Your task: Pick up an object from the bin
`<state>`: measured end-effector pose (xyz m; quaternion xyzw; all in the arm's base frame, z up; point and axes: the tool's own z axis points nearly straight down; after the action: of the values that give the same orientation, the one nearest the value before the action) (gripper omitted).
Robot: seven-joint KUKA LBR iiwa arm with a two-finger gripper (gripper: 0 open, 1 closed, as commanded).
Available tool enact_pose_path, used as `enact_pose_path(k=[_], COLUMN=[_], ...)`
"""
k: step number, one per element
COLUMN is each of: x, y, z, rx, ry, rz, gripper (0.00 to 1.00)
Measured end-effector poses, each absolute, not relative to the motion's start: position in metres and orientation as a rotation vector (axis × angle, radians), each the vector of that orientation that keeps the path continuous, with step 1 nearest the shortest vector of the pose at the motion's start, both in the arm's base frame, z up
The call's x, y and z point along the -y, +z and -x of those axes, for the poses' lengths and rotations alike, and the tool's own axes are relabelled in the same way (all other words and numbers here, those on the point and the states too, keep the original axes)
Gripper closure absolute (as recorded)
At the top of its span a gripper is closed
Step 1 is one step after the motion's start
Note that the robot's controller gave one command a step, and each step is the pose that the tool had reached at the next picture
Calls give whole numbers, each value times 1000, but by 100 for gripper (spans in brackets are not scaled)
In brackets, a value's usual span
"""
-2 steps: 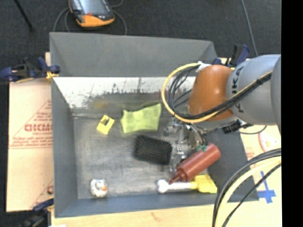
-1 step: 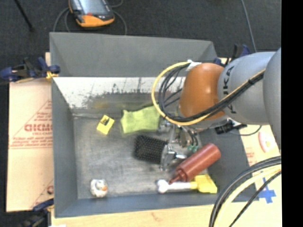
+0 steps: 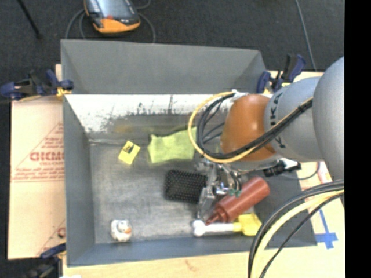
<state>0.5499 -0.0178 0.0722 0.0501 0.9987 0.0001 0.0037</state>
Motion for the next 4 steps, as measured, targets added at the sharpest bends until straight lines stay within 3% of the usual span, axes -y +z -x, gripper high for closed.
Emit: enact_pose_path(k=[1,3,4], x=[13,12,13], y=[72,77,96], z=[-563,-562,-560], rx=[-3099,-3103,-3109], ry=[0,-1,-1], rz=[-485,-484,-482], gripper=[100,100,100])
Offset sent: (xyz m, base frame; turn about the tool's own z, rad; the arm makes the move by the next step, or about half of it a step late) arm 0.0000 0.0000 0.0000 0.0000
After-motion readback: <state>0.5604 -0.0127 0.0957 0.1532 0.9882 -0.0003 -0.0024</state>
